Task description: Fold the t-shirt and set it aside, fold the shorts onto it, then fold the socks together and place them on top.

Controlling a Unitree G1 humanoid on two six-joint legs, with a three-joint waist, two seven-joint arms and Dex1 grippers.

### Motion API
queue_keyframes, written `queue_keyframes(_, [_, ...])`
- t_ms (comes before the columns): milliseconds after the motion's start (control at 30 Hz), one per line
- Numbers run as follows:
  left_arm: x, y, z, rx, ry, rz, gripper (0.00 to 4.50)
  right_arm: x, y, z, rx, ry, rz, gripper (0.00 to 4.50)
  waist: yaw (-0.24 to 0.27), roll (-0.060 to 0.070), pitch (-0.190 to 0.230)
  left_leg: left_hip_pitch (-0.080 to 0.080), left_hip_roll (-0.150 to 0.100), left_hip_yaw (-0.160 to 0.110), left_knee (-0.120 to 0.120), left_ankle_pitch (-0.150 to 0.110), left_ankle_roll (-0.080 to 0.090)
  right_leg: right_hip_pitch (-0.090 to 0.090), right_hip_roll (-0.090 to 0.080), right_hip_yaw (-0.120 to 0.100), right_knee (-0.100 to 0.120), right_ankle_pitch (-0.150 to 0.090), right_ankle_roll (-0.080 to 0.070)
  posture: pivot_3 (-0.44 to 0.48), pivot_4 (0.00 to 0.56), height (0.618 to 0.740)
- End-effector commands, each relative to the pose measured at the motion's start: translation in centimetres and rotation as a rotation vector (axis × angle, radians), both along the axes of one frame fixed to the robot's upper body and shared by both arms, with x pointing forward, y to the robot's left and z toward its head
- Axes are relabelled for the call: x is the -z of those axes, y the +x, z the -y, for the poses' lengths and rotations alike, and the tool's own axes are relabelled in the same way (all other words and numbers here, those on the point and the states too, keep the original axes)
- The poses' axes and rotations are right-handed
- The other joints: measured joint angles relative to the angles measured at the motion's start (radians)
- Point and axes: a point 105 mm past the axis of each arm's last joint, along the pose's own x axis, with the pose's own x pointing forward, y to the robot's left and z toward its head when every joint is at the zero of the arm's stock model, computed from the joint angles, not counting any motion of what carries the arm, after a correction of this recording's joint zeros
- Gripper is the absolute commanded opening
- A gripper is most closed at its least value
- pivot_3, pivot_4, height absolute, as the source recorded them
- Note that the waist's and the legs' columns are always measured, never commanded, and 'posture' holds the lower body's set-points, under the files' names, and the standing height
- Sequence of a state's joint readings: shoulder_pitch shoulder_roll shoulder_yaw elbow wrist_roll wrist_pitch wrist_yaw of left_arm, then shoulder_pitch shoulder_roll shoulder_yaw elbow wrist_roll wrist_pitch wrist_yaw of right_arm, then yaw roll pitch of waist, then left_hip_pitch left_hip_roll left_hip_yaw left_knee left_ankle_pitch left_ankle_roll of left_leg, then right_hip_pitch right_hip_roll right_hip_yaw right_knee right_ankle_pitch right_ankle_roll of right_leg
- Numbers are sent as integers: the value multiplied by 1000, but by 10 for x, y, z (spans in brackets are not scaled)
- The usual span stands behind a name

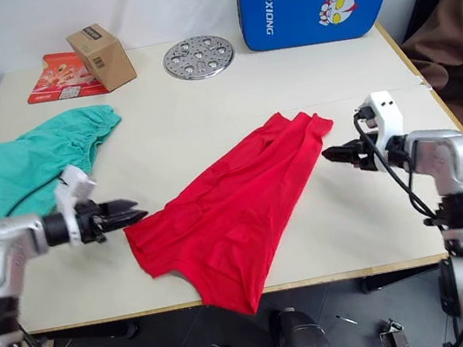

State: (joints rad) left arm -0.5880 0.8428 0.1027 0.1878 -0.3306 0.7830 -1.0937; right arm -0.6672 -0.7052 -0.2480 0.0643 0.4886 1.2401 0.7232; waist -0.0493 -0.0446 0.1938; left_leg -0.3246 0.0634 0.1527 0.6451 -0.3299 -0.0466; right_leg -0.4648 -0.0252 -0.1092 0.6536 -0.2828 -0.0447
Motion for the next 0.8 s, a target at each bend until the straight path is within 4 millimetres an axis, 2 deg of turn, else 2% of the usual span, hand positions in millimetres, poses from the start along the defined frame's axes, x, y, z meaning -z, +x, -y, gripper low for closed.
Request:
queue_keyframes(33, [-24, 21, 9, 81, -25, 28, 3549, -11, -47, -25, -148, 31, -20, 4500, 11, 0, 0, 0, 0, 0, 0, 0, 1, 0, 0, 0, 0, 0, 0, 0, 150, 740])
queue_keyframes(133, [-30, 50, 23, 93, 7, 54, 4484, 4, -80, -46, -248, 63, -80, 4500, 24, 0, 0, -2, 0, -3, 2, -1, 2, 1, 0, -2, -1, 1, 2, 0, 150, 740])
queue_keyframes(200, [-27, 67, 41, 109, 21, 62, 4484, 17, -96, -60, -309, 73, -111, 4500, 26, 0, 0, -8, -1, -3, 2, -2, 4, 1, -1, -3, -2, 1, 4, 0, 150, 740])
queue_keyframes(267, [-21, 79, 61, 122, 27, 67, 4484, 32, -104, -70, -320, 87, -145, 4500, 26, 0, 0, -10, -1, -4, 3, -3, 6, 0, -1, -4, -4, 2, 5, 0, 150, 740])
queue_keyframes(367, [-16, 92, 87, 119, 30, 83, 4484, 48, -109, -81, -311, 95, -189, 4500, 16, -1, 0, -10, -2, -3, 4, -3, 7, -1, -1, -4, -6, 3, 7, 0, 150, 740])
queue_keyframes(500, [-13, 102, 114, 108, 16, 107, 4484, 60, -111, -92, -300, 124, -226, 4500, 15, -2, 1, -10, -1, -1, 4, -3, 6, -5, -1, -4, -5, 4, 6, 0, 150, 740])
queue_keyframes(800, [10, 104, 143, 105, 54, 100, 4484, 71, -103, -113, -269, 196, -264, 4500, 12, -2, 1, -8, -1, -1, 4, 4, 0, -5, -1, -2, 4, 3, 1, 0, 150, 740])
